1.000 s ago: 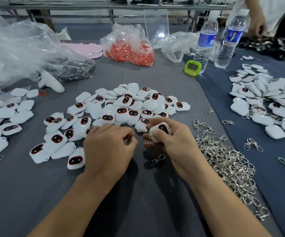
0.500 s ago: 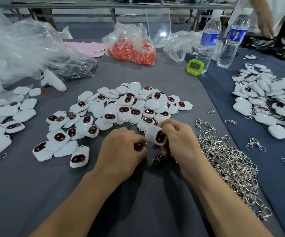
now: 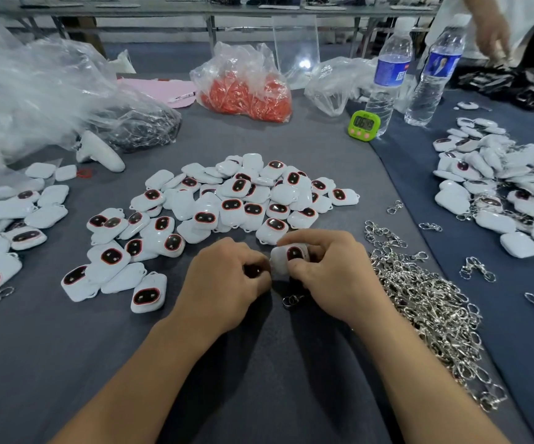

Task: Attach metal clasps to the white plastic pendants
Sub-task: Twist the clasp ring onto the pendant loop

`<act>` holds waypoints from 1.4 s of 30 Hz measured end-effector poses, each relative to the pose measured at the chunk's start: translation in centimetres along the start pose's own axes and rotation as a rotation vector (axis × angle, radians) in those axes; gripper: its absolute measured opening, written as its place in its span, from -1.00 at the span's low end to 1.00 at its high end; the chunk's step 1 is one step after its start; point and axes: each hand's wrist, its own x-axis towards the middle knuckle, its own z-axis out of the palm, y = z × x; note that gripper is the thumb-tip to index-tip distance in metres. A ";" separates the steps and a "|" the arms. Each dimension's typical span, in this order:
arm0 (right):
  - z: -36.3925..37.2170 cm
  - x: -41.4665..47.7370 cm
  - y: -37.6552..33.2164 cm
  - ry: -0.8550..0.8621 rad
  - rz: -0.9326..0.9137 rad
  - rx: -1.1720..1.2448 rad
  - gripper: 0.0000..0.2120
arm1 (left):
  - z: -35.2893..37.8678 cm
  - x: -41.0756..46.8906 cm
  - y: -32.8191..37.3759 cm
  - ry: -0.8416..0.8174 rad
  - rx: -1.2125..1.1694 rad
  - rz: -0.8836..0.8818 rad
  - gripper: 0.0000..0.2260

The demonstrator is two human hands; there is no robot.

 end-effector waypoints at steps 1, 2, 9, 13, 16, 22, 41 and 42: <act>0.0 0.0 0.0 0.008 -0.010 -0.021 -0.69 | 0.1 0.0 0.0 0.002 0.018 0.004 -0.91; 0.1 -0.1 0.0 0.014 -0.026 -0.040 -0.68 | 0.1 0.0 0.1 0.011 0.038 0.013 -0.90; 0.1 -0.5 -0.3 0.011 -0.148 -0.066 -0.76 | 0.2 -0.1 0.5 0.144 0.281 0.206 -0.90; 0.6 -0.7 -0.4 0.044 -0.178 -0.093 -0.84 | 0.2 -0.1 0.5 0.139 0.343 0.284 -0.91; 0.7 -0.5 -0.4 0.043 -0.135 -0.062 -0.78 | 0.1 -0.1 0.5 0.120 0.367 0.281 -0.91; 0.5 -0.4 -0.5 0.008 -0.096 -0.063 -0.73 | 0.2 -0.1 0.4 0.143 0.314 0.188 -0.82; 0.3 -0.1 -0.3 0.002 -0.017 -0.038 -0.78 | -0.2 0.6 -1.2 -0.067 -0.162 0.044 -0.88; 0.4 -0.1 -0.3 0.024 -0.007 -0.022 -0.77 | -0.3 0.7 -1.2 -0.070 -0.164 0.040 -0.90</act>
